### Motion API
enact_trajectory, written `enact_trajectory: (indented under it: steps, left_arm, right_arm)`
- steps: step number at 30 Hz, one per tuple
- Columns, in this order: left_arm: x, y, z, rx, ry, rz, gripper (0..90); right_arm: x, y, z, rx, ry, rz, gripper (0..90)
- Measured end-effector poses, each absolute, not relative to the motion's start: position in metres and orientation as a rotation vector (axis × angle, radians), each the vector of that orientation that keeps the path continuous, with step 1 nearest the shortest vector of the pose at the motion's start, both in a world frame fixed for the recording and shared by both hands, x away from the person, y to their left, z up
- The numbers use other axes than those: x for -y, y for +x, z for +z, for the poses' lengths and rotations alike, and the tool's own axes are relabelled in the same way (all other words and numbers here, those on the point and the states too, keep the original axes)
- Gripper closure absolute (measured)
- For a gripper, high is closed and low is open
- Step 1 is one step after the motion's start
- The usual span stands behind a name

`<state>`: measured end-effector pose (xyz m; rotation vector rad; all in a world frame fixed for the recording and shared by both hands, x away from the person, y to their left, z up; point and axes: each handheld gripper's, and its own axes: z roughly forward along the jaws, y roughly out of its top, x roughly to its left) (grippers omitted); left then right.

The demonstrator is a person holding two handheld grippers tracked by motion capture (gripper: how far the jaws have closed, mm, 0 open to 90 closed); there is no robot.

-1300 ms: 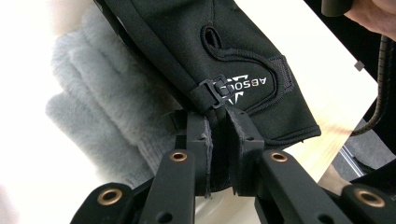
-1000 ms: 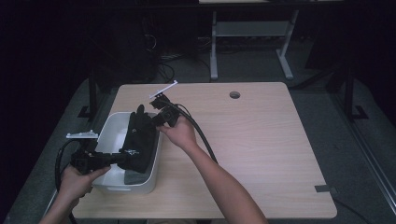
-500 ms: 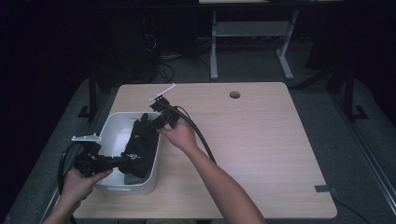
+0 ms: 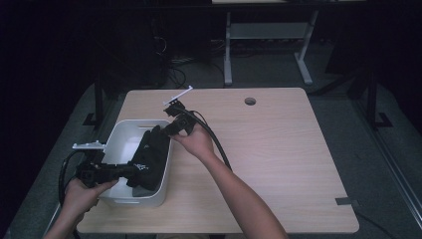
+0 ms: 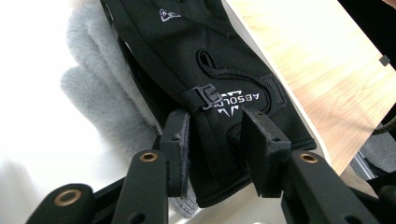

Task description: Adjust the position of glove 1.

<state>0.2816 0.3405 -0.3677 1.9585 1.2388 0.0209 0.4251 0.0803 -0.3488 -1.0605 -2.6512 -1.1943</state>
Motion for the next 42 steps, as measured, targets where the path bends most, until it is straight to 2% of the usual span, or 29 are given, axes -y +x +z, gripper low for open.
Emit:
enact_trajectory:
  steps: [14, 19, 31, 38, 42]
  left_arm:
    - [-0.335, 0.283, -0.352, -1.207, 1.928, 0.063, 58.7]
    - [-0.329, 0.284, -0.346, -1.185, 1.915, 0.063, 56.6]
    - [-0.311, 0.289, -0.337, -1.112, 1.894, 0.013, 50.1]
    - [-0.302, 0.291, -0.331, -1.084, 1.874, -0.006, 48.4]
    - [-0.295, 0.292, -0.33, -1.077, 1.879, -0.007, 44.1]
  right_arm:
    - [-0.042, 0.424, -0.332, 2.657, -1.132, -1.24, 52.5]
    - [-0.03, 0.424, -0.328, 2.659, -1.143, -1.259, 47.8]
    - [-0.007, 0.422, -0.33, 2.641, -1.176, -1.273, 39.3]
    - [0.003, 0.421, -0.328, 2.656, -1.196, -1.266, 37.2]
    - [0.009, 0.42, -0.328, 2.656, -1.207, -1.266, 37.2]
